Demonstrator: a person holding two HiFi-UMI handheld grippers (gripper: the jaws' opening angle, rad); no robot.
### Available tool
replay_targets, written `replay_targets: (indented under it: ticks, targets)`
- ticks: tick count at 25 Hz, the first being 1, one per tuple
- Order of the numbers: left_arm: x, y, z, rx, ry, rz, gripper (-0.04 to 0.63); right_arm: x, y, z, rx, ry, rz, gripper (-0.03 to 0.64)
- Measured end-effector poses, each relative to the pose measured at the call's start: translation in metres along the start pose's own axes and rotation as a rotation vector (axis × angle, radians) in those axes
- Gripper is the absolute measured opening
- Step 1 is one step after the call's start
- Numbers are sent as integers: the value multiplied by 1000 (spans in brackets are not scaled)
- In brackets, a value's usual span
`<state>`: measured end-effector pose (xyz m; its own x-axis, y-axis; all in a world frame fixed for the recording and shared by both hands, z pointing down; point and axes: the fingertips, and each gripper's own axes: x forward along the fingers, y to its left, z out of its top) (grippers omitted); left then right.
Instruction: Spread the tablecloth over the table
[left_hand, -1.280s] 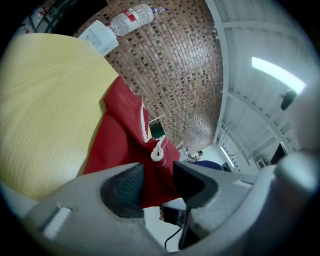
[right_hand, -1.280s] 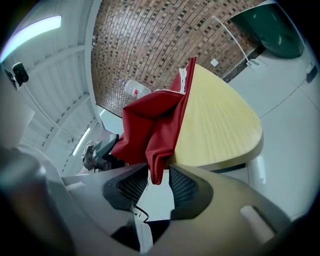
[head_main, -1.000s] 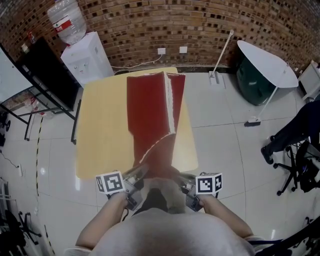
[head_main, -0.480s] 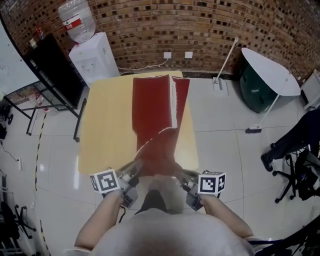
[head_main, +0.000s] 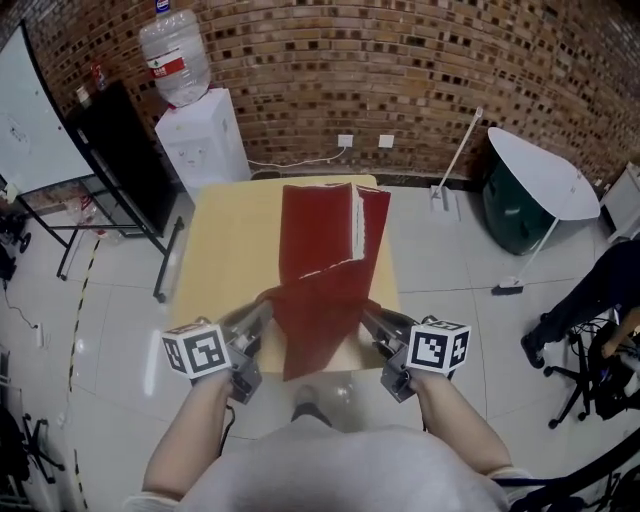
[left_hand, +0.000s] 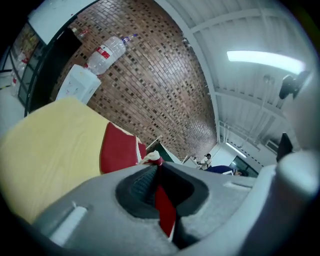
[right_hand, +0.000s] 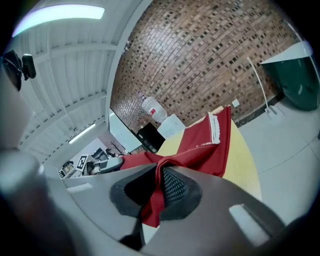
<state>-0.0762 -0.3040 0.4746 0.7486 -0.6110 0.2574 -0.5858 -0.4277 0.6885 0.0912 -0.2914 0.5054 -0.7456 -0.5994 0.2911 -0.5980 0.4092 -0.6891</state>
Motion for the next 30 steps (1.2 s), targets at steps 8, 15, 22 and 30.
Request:
replay_targets:
  ticks: [8,15,22,30]
  targets:
    - [9,6,151,87,-98,-101,11,49,46,136,-202,-101,-55,6]
    - [23,25,267,155,-169,-156,11,79,59,244,-311,-201,-125,6]
    - [54,47,347,158,-205,-153,11,121,56,330,-355,-219,-142,6]
    - [102,94,436,220,-257,-33,11,171,14,419,-370,-218,-153,6]
